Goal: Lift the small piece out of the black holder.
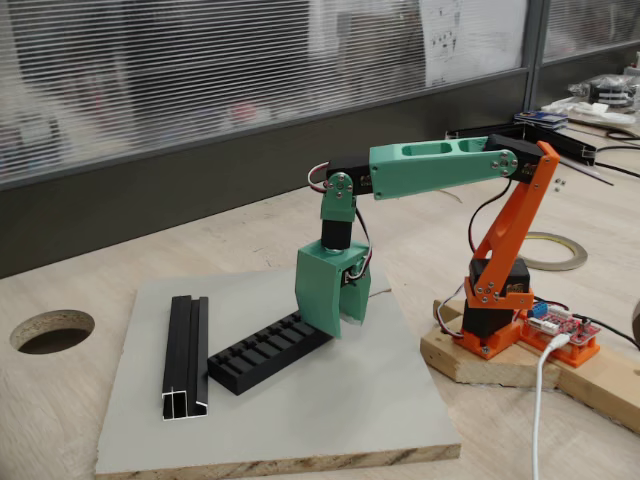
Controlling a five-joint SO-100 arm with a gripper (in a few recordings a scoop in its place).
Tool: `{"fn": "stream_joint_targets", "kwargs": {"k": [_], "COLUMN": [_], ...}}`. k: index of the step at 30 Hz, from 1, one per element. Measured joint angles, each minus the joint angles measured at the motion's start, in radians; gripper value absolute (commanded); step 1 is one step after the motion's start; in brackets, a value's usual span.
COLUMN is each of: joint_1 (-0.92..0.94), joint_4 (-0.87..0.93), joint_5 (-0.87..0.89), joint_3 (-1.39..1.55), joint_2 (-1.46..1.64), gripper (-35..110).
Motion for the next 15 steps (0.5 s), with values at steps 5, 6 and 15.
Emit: {"fn": "stream_joint_targets", "kwargs": {"k": [5, 6, 15], "joint_1": [0.017, 0.032, 0.049], "joint_4": [0.000, 0.000, 0.003], "joint_5": [0.005, 0.005, 0.005], "joint_3": [0.000, 0.000, 0.000], "joint_2": [0.000, 0.000, -0.003], "gripper": [33, 33, 33]}}
